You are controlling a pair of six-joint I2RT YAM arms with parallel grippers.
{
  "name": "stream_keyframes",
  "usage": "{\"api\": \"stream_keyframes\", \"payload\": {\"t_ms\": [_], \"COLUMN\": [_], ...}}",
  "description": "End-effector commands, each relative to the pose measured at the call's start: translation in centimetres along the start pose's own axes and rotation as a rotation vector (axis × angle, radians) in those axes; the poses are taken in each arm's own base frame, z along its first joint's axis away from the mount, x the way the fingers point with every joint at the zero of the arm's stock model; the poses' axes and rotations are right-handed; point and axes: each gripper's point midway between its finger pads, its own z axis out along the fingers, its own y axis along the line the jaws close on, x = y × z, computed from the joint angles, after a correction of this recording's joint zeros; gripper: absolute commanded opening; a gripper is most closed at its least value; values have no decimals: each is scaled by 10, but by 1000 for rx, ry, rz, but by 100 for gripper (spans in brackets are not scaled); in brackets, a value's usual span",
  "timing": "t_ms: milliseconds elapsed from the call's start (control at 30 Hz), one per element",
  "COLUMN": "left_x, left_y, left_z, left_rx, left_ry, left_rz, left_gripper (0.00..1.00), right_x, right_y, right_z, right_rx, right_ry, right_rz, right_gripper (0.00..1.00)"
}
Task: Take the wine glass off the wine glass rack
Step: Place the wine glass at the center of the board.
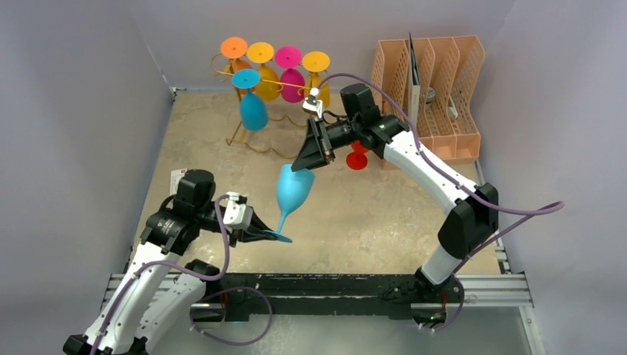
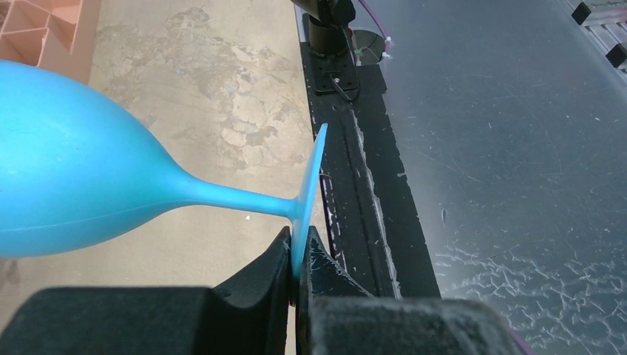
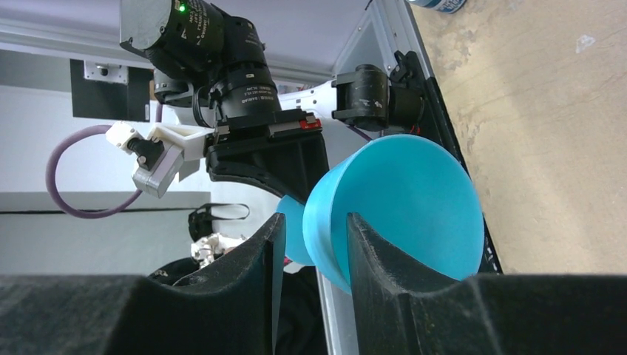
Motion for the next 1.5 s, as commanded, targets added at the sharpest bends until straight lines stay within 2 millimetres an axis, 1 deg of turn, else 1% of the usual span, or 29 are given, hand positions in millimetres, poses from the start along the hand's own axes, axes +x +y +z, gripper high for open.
{"api": "stream_keyframes", "payload": {"t_ms": [0,167,333,533,667,733,900,1067,1100,1133,1267,1300,1333,1400,1433,1467], "left_x": [-15,-11,-7,-5,-5,-5,-6,-8,-9,-10,-12,-12,-12,-11,-11,-12], "left_y": [10,14,16,20,21,20,16,14,13,13,15,16,18,22,25,29], "left_z": [-1,-2,-2,-1,-2,-2,-1,-2,-2,-2,-5,-6,-7,-9,-10,-11], "left_rx": [-19,-47,-61,-80,-90,-88,-78,-75,-74,-75,-101,-112,-127,-162,-182,-204], "left_ry": [-23,-8,4,10,10,6,0,-5,-6,-8,8,14,19,26,29,30], "left_rz": [98,100,93,81,75,66,57,45,38,32,25,29,33,26,27,34], "left_gripper": [0,0,0,0,1,7,12,24,35,40,52,60,64,68,73,75], "right_x": [15,17,18,20,19,18,17,16,16,16,14,13,12,9,9,7], "right_y": [28,29,31,32,31,29,29,29,28,27,23,22,20,17,16,15], "right_z": [2,4,7,8,7,7,7,6,6,6,5,5,5,3,3,2], "right_rx": [-69,-80,-88,-88,-70,-55,-46,-35,-29,-24,12,26,40,66,74,86], "right_ry": [79,97,107,108,95,86,77,68,66,63,35,23,12,-12,-21,-31], "right_rz": [-48,-49,-56,-66,-79,-88,-100,-112,-114,-118,-144,-155,-166,-189,-199,-205], "right_gripper": [36,25,18,0,0,0,0,0,0,0,0,0,0,0,0,0]}}
